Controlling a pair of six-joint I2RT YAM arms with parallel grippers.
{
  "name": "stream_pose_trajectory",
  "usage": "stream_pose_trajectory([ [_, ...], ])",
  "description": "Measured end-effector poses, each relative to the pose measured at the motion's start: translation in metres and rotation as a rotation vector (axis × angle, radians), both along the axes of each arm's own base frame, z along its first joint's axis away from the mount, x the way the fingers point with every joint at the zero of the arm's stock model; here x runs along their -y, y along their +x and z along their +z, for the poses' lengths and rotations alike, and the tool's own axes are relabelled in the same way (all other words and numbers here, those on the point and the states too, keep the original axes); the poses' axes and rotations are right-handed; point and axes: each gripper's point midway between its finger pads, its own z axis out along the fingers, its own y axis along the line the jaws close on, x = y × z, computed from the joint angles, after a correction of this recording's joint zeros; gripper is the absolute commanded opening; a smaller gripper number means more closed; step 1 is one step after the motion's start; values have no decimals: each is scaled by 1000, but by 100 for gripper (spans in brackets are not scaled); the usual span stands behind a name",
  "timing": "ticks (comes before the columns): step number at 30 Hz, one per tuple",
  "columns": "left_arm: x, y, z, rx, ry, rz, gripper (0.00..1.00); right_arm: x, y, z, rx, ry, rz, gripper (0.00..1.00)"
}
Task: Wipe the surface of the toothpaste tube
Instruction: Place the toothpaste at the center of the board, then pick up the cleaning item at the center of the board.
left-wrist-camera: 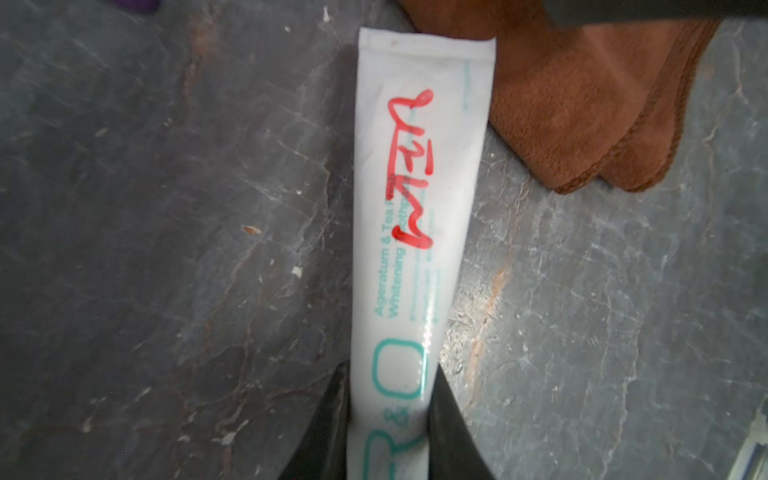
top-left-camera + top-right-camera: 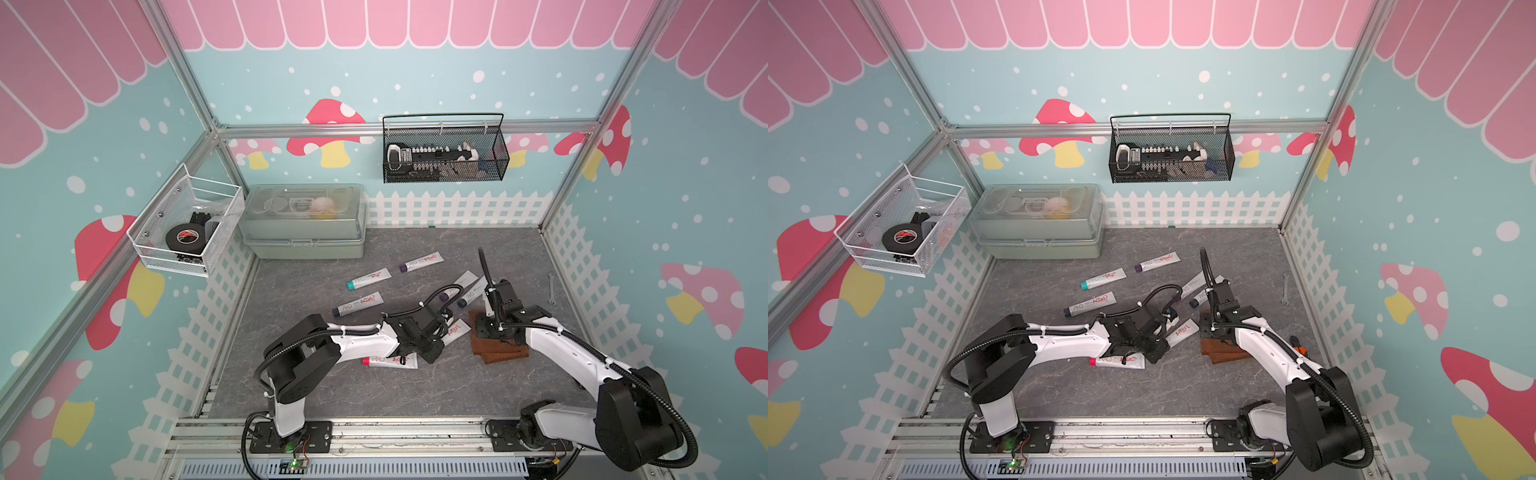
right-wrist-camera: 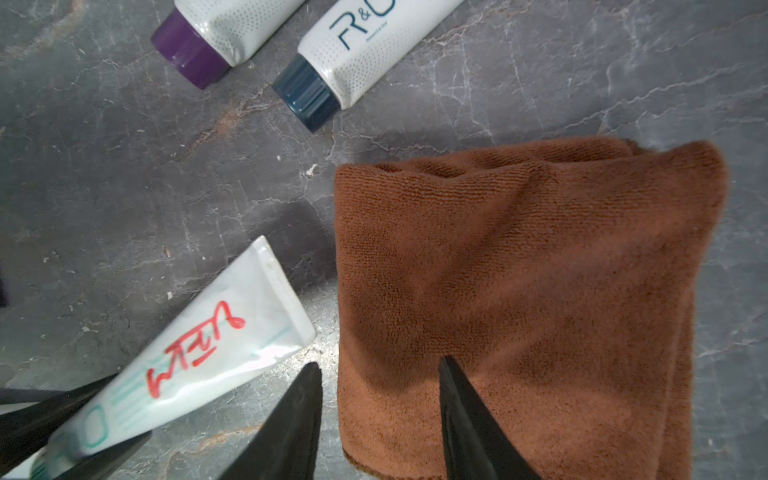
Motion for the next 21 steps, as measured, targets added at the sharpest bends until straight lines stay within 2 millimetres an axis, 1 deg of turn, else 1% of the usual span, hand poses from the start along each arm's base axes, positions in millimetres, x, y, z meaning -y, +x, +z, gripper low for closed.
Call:
stream_pose_trajectory([
  [5, 2, -7, -11, -3, 27, -13, 16, -1, 5, 2, -8, -7, -3, 45],
  [8, 6, -10, -11, 8, 31, -22, 17, -2, 13, 1, -16, -18, -6, 45],
  [9, 7, -12, -11, 9, 32, -26, 19, -2, 15, 1, -18, -22, -6, 45],
  [15, 10, -19, -13, 23, 30, -27, 38, -5, 29, -11, -61, -45, -9, 44],
  [21, 0, -21, -14, 39, 3, 3, 40, -8, 41, -25, -97, -60, -9, 43],
])
